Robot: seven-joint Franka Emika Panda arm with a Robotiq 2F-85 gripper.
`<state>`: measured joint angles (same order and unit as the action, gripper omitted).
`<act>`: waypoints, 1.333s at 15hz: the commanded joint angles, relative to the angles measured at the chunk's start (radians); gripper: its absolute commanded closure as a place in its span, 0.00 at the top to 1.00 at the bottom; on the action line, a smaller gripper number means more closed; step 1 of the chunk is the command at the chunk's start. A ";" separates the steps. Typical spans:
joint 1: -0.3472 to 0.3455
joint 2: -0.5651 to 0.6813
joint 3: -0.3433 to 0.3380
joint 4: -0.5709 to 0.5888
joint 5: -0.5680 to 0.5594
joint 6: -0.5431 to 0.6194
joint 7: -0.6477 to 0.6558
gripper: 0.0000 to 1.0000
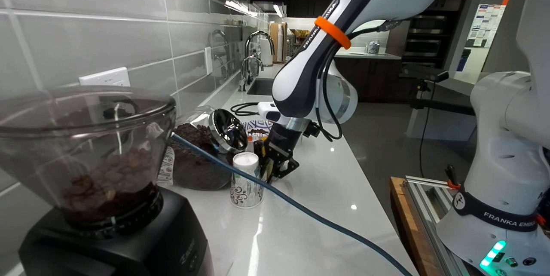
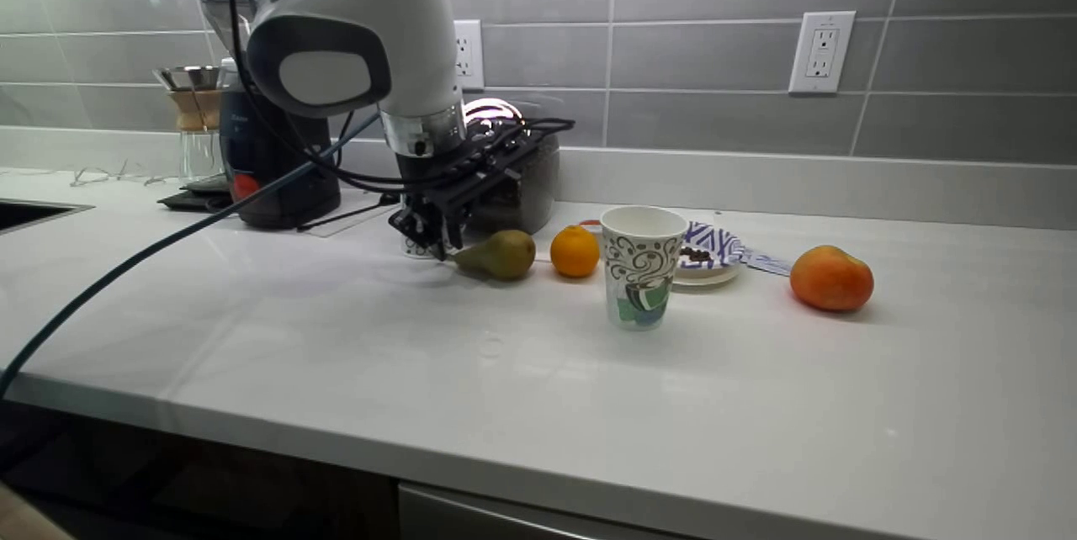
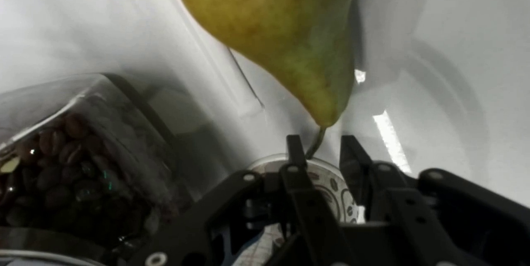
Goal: Move the pear backwards
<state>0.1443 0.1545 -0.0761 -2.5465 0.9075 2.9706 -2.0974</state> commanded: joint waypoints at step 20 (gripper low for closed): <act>-0.028 0.026 0.016 0.026 0.033 -0.003 -0.117 0.01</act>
<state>0.1277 0.1895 -0.0739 -2.5209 0.9075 2.9724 -2.1780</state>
